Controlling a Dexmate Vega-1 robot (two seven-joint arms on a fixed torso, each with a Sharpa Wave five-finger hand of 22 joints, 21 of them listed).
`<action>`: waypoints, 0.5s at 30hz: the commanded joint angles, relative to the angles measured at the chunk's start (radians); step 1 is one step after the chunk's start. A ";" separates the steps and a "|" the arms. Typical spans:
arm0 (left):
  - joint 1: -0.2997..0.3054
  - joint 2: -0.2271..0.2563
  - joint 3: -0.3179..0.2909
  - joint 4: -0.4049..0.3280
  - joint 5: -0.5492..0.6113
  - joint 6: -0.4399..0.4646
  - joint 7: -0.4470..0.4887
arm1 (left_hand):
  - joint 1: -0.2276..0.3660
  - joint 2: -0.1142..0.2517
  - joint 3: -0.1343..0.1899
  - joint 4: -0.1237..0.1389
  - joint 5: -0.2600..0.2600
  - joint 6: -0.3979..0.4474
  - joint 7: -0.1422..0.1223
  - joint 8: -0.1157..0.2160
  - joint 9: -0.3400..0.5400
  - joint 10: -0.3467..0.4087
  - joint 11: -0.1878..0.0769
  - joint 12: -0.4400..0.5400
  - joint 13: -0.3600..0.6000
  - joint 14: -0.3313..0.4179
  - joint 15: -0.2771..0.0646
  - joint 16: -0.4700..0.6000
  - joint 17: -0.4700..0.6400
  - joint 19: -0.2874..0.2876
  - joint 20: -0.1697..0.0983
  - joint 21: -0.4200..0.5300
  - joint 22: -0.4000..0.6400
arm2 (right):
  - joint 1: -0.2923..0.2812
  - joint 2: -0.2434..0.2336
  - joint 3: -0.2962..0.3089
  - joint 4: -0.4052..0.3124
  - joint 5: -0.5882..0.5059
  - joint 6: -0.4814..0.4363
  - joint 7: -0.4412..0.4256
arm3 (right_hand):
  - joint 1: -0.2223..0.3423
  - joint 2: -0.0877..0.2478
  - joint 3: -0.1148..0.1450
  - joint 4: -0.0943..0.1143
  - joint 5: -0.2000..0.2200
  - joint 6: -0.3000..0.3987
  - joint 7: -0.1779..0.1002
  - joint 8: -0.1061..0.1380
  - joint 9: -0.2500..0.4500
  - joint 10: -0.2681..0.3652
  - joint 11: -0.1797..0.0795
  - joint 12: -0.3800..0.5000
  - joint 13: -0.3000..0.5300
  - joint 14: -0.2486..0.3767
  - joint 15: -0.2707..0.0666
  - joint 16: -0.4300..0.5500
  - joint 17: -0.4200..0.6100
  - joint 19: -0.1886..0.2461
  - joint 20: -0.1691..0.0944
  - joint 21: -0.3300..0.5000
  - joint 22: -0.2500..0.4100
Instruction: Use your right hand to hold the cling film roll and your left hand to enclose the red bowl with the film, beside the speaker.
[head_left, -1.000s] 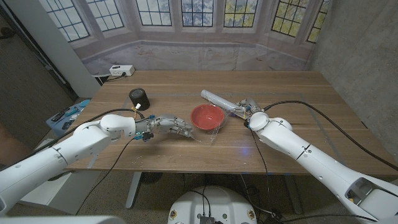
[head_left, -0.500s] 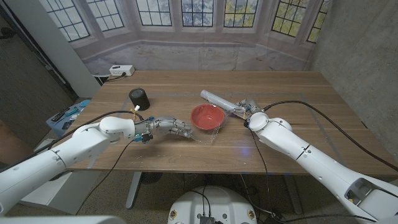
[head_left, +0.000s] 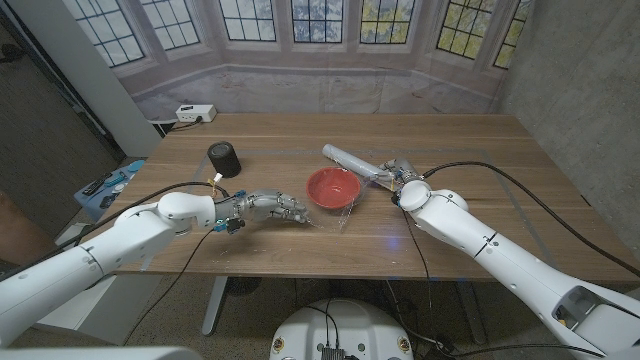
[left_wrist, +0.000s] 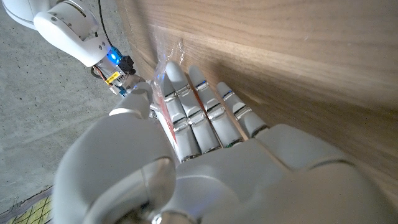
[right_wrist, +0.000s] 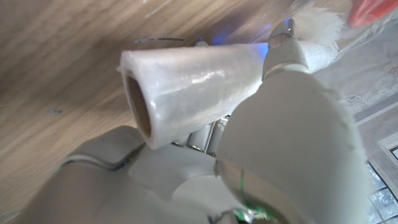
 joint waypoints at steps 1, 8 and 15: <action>0.007 -0.006 0.005 0.029 0.037 -0.024 0.029 | 0.152 0.149 0.007 -0.006 -0.002 -0.001 0.041 -0.005 -0.001 -0.001 0.011 -0.009 -0.005 0.001 0.005 -0.003 0.002 -0.002 0.000 0.000 0.001 | 0.015 0.016 -0.013 0.014 -0.010 -0.004 -0.001 | 0.205 0.212 -0.001 0.000 -0.001 0.051 -0.040 0.005 0.005 0.025 -0.019 0.000 0.003 0.007 -0.080 0.000 0.002 -0.008 -0.084 0.003 0.001; 0.031 0.000 -0.007 0.049 0.024 -0.027 0.046 | 0.159 0.156 0.014 -0.012 -0.007 -0.039 0.027 -0.030 -0.010 -0.060 0.035 -0.047 -0.029 -0.030 0.023 -0.017 0.004 -0.001 0.001 0.003 0.001 | 0.019 0.022 -0.015 0.014 -0.016 -0.012 -0.006 | 0.205 0.213 -0.001 0.001 -0.001 0.046 -0.043 0.003 0.005 0.023 -0.017 -0.001 0.003 0.004 -0.080 -0.002 0.003 -0.010 -0.084 0.004 0.001; 0.046 0.011 -0.017 0.053 0.021 -0.030 0.058 | 0.118 0.136 0.002 -0.005 -0.016 -0.179 -0.008 -0.106 -0.033 -0.257 0.091 -0.181 -0.091 -0.158 0.080 -0.080 -0.035 -0.023 0.011 0.002 0.002 | 0.018 0.020 -0.015 0.001 -0.022 -0.017 -0.010 | 0.204 0.213 -0.002 0.001 -0.001 0.043 -0.043 0.001 0.005 0.023 -0.017 -0.002 0.003 0.002 -0.080 -0.003 0.003 -0.010 -0.082 0.006 0.000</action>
